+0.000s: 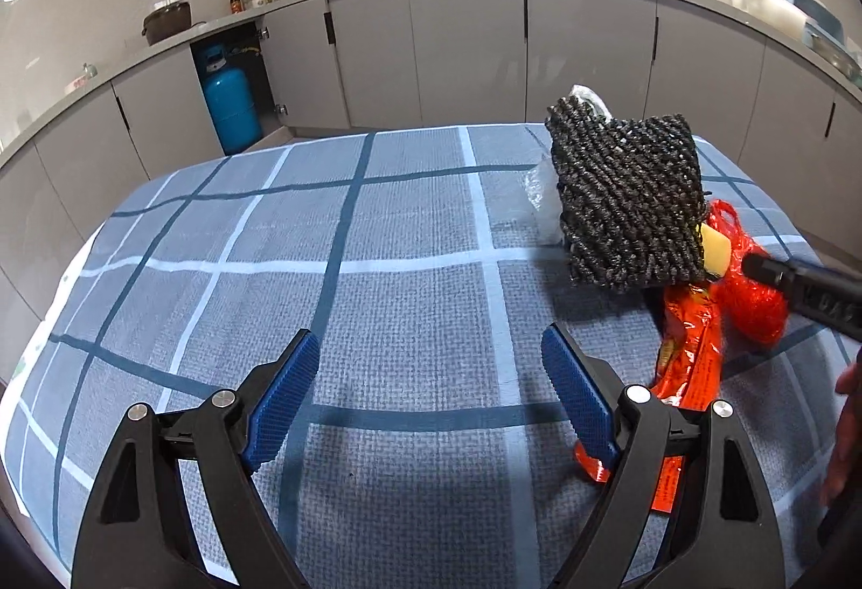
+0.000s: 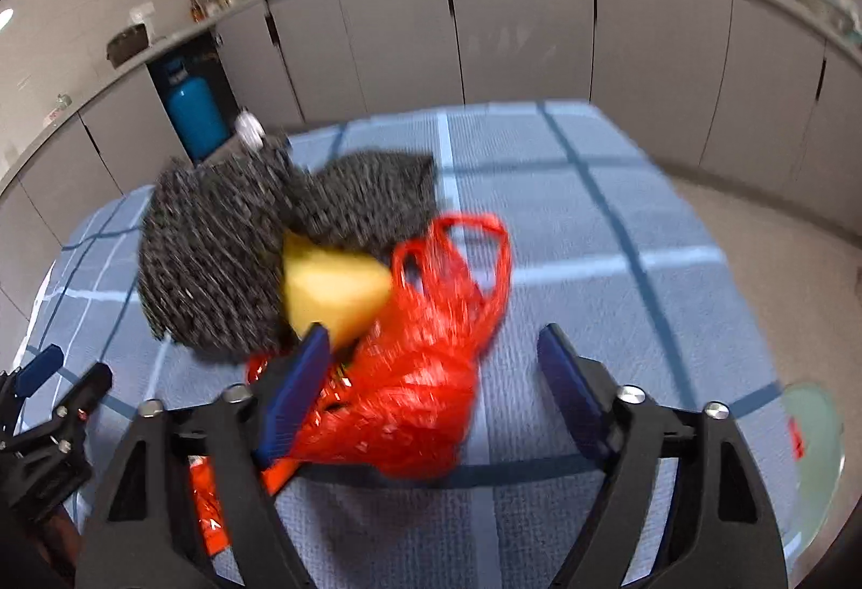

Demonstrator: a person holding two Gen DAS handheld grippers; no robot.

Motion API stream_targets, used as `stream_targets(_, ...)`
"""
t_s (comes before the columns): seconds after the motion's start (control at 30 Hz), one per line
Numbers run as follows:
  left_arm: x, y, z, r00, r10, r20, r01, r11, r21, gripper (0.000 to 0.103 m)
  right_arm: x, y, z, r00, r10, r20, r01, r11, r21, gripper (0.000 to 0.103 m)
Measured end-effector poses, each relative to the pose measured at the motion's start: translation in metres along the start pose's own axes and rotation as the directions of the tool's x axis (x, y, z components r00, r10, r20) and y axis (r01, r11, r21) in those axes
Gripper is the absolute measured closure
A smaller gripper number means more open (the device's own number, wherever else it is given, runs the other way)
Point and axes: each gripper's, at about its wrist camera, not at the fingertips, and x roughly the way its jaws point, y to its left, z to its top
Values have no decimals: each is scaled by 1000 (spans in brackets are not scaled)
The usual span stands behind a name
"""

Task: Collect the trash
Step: 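Grasp the black mesh scrubber with the left tool while the right tool grasps the red plastic bag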

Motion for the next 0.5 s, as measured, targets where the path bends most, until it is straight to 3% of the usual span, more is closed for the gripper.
stream_targets(0.03,1,0,0,1000,-2,-1,2,1000,-1,19,1,-2,-3,1000,5,-19,-4,1000,3,64)
stream_targets(0.1,4,-1,0,1000,-12,-6,12,1000,1,19,-5,-6,-8,1000,5,-17,-5,1000,1,70)
stream_targets(0.3,4,-16,9,997,-78,7,78,997,14,19,-32,-23,-23,999,-42,-3,42,999,-1,73)
stream_targets(0.5,9,-42,39,989,-140,56,138,990,31,18,-47,-41,-43,998,-69,-4,69,998,-1,73)
